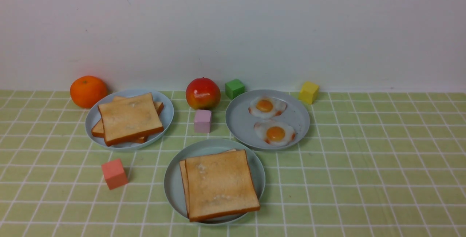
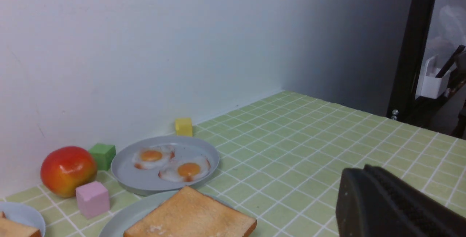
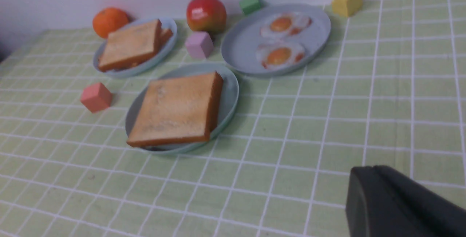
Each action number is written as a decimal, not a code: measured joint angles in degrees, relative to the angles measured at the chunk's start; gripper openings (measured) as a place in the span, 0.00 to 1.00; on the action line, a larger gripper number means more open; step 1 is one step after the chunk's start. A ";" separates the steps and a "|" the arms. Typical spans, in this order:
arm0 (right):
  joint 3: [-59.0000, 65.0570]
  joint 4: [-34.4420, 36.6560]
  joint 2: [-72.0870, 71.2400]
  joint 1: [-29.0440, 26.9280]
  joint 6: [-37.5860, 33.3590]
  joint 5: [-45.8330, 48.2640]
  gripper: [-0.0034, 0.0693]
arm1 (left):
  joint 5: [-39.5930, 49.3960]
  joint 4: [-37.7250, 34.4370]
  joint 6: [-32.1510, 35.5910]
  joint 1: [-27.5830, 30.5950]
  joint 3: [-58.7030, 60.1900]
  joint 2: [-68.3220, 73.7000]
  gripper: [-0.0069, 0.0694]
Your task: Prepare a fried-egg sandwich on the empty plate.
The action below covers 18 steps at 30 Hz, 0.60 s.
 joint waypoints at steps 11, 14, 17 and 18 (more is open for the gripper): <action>12.51 -3.92 -4.68 -8.78 -1.91 -11.43 0.04 | 0.53 -0.04 0.00 0.00 0.04 0.00 0.07; 18.30 -2.80 -8.38 -16.36 -6.09 -16.25 0.03 | 0.58 -0.04 0.00 0.00 0.04 0.00 0.07; 22.61 -1.71 -11.45 -19.83 -9.73 -17.24 0.03 | 0.66 -0.06 0.00 0.00 0.04 0.00 0.07; 22.94 -1.65 -11.79 -20.50 -10.89 -16.43 0.03 | 0.59 -0.06 0.00 0.00 0.04 0.00 0.08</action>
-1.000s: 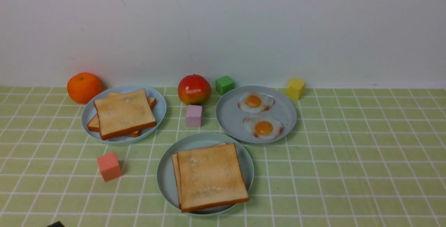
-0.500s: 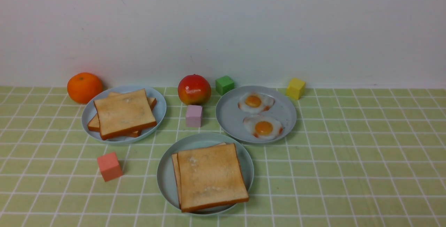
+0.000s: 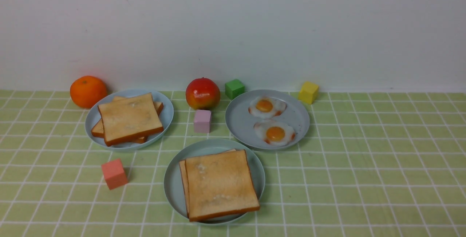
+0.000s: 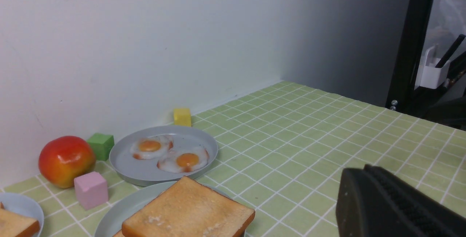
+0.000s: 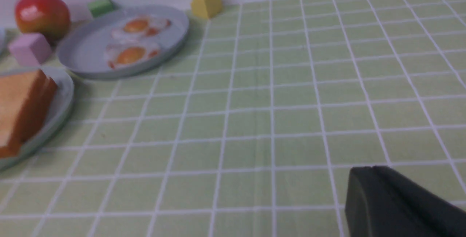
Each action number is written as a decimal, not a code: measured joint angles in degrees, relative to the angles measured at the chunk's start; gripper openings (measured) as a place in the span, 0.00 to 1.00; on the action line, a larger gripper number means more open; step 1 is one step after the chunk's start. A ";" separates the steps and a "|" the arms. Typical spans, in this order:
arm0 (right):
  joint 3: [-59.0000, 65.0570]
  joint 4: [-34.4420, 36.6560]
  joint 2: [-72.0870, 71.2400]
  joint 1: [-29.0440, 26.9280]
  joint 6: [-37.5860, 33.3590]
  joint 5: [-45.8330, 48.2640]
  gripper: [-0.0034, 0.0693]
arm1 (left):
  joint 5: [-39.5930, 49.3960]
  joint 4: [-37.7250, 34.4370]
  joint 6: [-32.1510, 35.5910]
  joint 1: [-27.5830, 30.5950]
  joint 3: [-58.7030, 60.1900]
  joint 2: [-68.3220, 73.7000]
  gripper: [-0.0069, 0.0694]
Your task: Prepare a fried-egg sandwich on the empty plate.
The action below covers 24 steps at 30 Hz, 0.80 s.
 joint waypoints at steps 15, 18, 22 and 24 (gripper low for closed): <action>0.00 -0.31 -0.28 -0.41 -4.00 0.37 0.03 | 0.42 -0.20 0.00 0.00 0.18 0.00 0.09; 0.00 -0.31 -0.28 -0.41 -4.00 0.37 0.03 | 0.62 -0.20 0.00 0.00 0.18 0.00 0.09; 0.00 -0.31 -0.28 -0.41 -4.00 0.37 0.04 | 0.75 -0.20 0.00 0.00 0.18 0.00 0.10; 0.00 -0.31 -0.28 -0.41 -4.00 0.37 0.04 | 0.88 -0.20 0.00 0.00 0.18 0.00 0.10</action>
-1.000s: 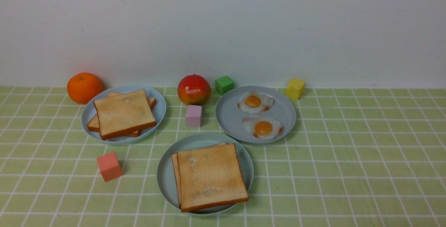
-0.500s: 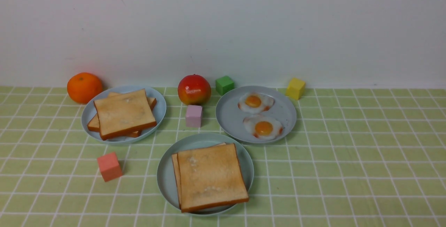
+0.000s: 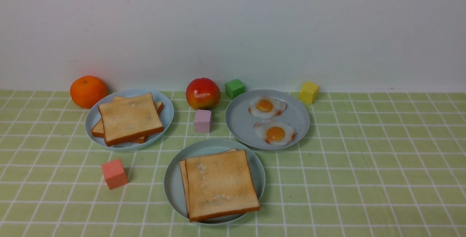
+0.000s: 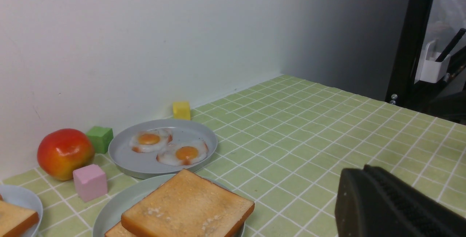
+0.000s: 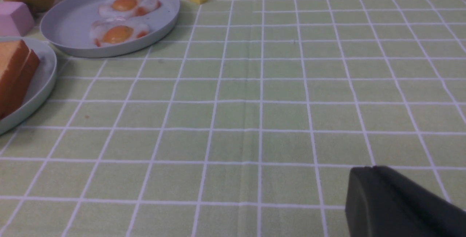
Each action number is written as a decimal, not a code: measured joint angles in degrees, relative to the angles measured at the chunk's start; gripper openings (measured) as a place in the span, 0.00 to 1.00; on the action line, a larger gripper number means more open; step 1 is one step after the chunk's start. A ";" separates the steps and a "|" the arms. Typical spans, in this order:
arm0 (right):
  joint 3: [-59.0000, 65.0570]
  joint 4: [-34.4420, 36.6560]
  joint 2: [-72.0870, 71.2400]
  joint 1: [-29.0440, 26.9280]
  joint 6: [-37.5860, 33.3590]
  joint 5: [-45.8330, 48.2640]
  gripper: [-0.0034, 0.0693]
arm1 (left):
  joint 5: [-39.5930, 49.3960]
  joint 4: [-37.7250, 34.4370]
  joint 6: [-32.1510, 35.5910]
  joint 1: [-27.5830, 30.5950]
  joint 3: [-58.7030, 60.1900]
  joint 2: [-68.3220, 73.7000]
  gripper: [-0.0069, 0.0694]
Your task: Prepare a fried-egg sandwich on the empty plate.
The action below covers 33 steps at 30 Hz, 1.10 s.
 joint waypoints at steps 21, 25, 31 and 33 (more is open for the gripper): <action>0.00 0.00 0.00 0.00 0.00 0.00 0.05 | -0.45 0.00 0.00 0.00 0.23 -0.16 0.12; 0.00 -0.07 0.00 0.00 0.00 0.00 0.06 | -4.79 0.12 0.00 3.19 1.47 -0.38 0.13; 0.00 -0.17 0.00 0.00 0.00 0.02 0.07 | -5.41 0.25 -3.56 20.17 5.01 -2.05 0.07; 0.00 -0.17 0.00 0.00 0.00 0.07 0.07 | -4.50 1.10 -6.52 28.13 6.59 -3.70 0.07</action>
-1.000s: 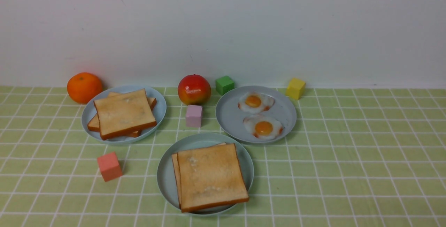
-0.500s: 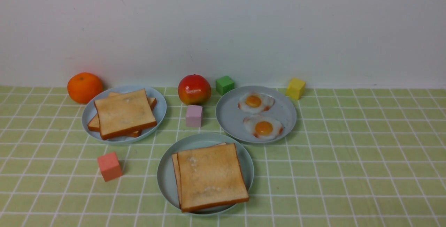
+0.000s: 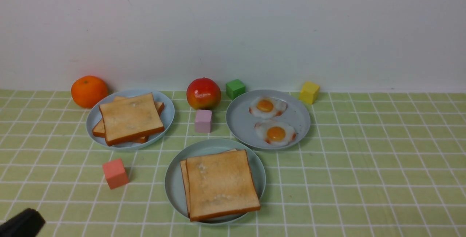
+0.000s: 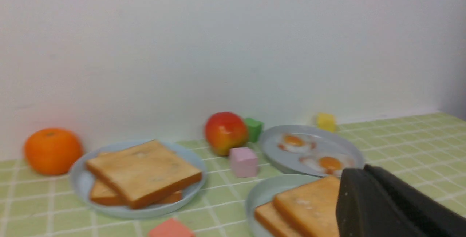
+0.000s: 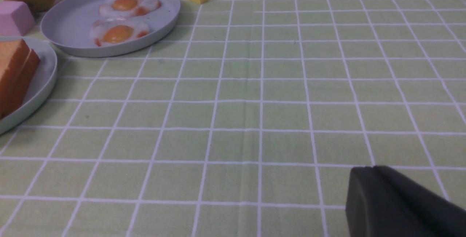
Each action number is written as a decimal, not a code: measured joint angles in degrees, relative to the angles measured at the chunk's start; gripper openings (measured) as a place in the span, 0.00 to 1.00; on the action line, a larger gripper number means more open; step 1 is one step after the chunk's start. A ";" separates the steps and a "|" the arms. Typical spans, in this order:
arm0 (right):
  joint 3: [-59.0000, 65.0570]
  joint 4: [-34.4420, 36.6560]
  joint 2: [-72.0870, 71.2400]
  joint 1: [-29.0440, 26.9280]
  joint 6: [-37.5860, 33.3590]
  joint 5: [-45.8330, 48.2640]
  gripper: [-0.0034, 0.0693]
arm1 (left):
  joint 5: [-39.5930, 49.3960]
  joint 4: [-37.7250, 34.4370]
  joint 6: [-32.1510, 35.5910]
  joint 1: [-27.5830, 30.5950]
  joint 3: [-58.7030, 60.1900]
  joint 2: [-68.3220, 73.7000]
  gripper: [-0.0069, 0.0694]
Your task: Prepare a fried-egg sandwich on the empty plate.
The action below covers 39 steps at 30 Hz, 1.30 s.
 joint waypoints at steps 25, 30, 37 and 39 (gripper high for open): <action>0.00 -0.21 0.00 0.00 0.00 0.00 0.11 | 20.74 7.28 -14.30 13.85 2.71 -0.68 0.07; 0.00 -0.21 0.00 0.00 0.00 0.00 0.12 | 20.74 7.33 -14.30 13.85 2.71 -0.68 0.07; 0.00 -0.21 0.00 0.00 0.00 0.00 0.14 | 20.74 7.33 -14.30 13.85 2.71 -0.68 0.07; 0.00 -0.21 0.00 0.00 0.00 0.00 0.14 | 20.74 7.33 -14.30 13.85 2.71 -0.68 0.07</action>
